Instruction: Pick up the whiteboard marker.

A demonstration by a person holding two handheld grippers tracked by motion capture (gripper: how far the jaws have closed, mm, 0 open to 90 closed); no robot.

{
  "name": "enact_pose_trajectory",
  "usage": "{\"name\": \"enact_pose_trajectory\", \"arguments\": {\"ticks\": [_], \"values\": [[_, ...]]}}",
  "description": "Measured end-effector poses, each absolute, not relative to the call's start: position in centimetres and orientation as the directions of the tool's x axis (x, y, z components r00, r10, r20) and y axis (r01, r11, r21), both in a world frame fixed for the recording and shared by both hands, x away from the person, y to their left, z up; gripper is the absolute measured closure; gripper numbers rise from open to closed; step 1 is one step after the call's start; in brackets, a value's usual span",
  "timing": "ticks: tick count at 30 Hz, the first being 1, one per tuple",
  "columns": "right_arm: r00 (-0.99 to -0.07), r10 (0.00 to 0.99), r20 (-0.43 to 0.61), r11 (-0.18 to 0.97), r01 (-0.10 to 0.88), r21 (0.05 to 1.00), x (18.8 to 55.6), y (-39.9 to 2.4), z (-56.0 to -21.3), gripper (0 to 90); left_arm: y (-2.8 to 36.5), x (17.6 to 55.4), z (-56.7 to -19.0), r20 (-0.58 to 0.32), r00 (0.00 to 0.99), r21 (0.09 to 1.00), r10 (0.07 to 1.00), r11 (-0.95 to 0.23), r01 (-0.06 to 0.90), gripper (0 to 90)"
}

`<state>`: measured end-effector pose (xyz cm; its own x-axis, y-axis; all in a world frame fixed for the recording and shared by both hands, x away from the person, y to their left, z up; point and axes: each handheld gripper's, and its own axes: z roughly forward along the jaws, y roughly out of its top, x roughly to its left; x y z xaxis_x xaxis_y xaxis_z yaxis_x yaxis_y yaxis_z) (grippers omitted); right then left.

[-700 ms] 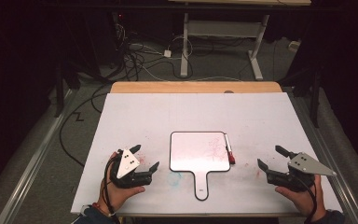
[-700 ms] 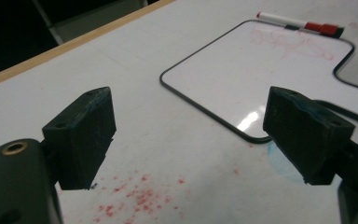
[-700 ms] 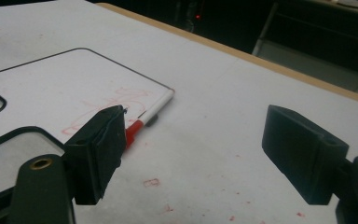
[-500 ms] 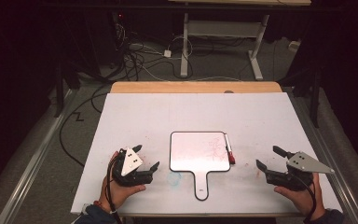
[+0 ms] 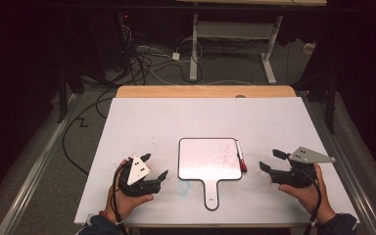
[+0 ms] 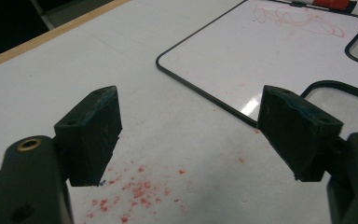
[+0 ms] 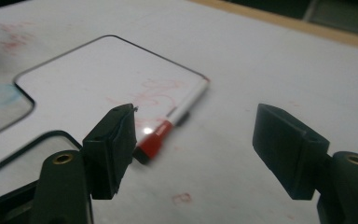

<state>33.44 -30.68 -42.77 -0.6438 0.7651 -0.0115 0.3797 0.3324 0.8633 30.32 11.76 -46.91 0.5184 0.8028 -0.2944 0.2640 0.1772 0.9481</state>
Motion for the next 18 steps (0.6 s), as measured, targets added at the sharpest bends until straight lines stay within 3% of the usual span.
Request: {"name": "enact_pose_trajectory", "arguments": {"ticks": [6,18], "values": [[-0.678,0.735,0.027,0.38,0.444,0.812,36.8,-29.1,-42.6,41.1,11.6,30.5,-47.2,-0.297,0.511,0.944,0.806,0.169,0.282,18.9],[-0.647,0.755,0.106,0.402,0.585,0.704,42.6,-25.7,-44.8,57.0,11.3,30.4,-47.5,-0.286,0.523,0.944,0.803,0.141,0.299,19.2]]}}
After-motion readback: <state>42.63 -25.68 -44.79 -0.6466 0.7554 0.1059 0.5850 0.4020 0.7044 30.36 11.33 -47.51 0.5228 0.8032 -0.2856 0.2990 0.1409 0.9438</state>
